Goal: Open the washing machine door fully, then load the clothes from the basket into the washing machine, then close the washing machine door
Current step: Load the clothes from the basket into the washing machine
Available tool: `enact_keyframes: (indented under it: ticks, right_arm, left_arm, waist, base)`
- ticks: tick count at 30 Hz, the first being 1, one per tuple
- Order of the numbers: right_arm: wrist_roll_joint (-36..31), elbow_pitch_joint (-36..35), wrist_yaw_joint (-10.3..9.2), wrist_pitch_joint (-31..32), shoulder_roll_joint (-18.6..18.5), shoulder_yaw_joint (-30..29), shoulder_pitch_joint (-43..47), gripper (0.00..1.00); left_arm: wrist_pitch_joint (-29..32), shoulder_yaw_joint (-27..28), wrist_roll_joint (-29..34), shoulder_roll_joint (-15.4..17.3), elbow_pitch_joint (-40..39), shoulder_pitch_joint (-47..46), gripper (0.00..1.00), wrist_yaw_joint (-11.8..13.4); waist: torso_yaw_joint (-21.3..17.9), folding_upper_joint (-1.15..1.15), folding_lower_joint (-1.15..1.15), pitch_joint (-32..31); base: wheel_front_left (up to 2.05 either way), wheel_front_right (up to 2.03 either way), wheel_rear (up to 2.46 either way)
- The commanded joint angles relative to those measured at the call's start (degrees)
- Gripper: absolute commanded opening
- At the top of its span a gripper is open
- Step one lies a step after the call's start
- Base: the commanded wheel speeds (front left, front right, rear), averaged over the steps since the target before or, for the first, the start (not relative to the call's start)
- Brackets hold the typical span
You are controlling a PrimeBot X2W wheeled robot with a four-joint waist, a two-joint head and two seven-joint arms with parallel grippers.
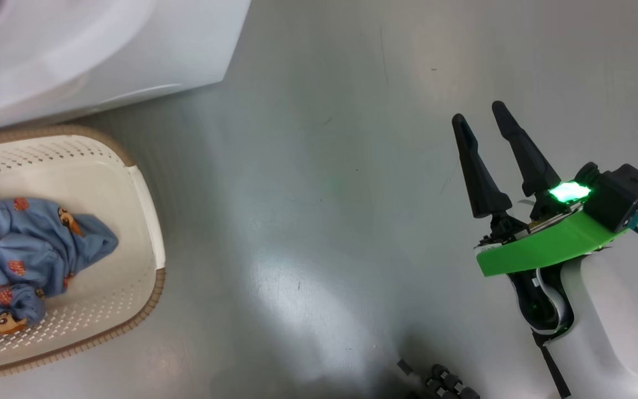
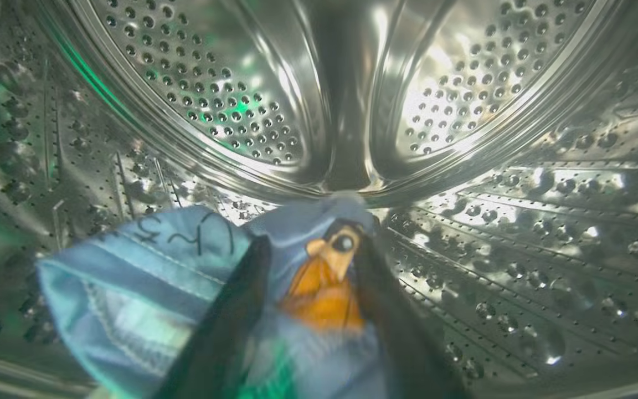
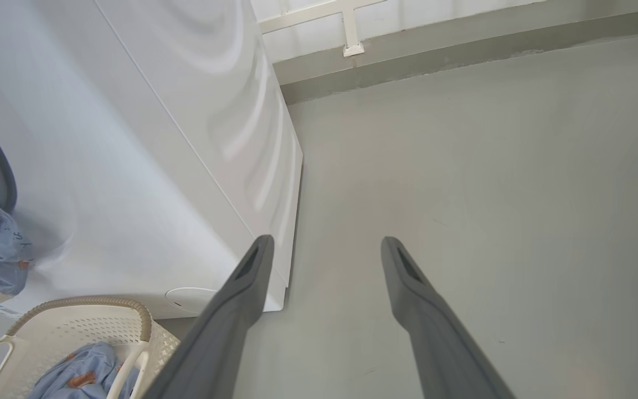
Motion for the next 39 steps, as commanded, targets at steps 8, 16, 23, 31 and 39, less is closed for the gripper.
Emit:
enact_keyframes:
  ticks: [8, 16, 23, 31, 39]
  right_arm:
    - [-0.86, -0.50, 0.09, -0.69, 0.01, 0.24, 0.66, 1.00]
    - [-0.81, -0.47, 0.09, -0.69, 0.09, 0.02, 0.95, 1.00]
    - [-0.95, -0.41, 0.09, -0.69, -0.33, -0.32, 1.84, 1.00]
    - [-0.96, -0.13, 0.09, -0.69, -0.86, -0.07, 2.69, 1.00]
    - [-0.84, 0.43, 0.09, -0.69, -1.54, 0.01, 3.55, 1.00]
  left_arm:
    - [-0.69, -0.42, -1.64, 1.38, 3.32, 1.38, 1.00, -0.65]
    - [-2.31, -1.68, -2.17, 0.15, 1.03, 6.28, 1.00, -0.94]
    - [-2.73, -0.73, -1.03, -1.04, -9.26, 15.77, 1.00, 0.50]
    - [-2.75, 1.53, -0.23, -2.04, -24.31, 29.87, 1.00, 3.58]
    - [-2.76, 2.61, -0.91, -3.16, -38.23, 42.71, 1.00, 6.92]
  waist:
    - [1.12, 0.00, 0.00, -2.80]
    - [2.58, 0.00, 0.00, -5.50]
    - [4.37, 0.00, 0.00, -7.77]
    - [6.21, 0.00, 0.00, -10.07]
    - [7.50, 0.00, 0.00, -12.59]
  base:
    - [0.00, 0.00, 0.00]
    - [0.00, 0.00, 0.00]
    - [0.00, 0.00, 0.00]
    - [0.00, 0.00, 0.00]
    - [0.00, 0.00, 0.00]
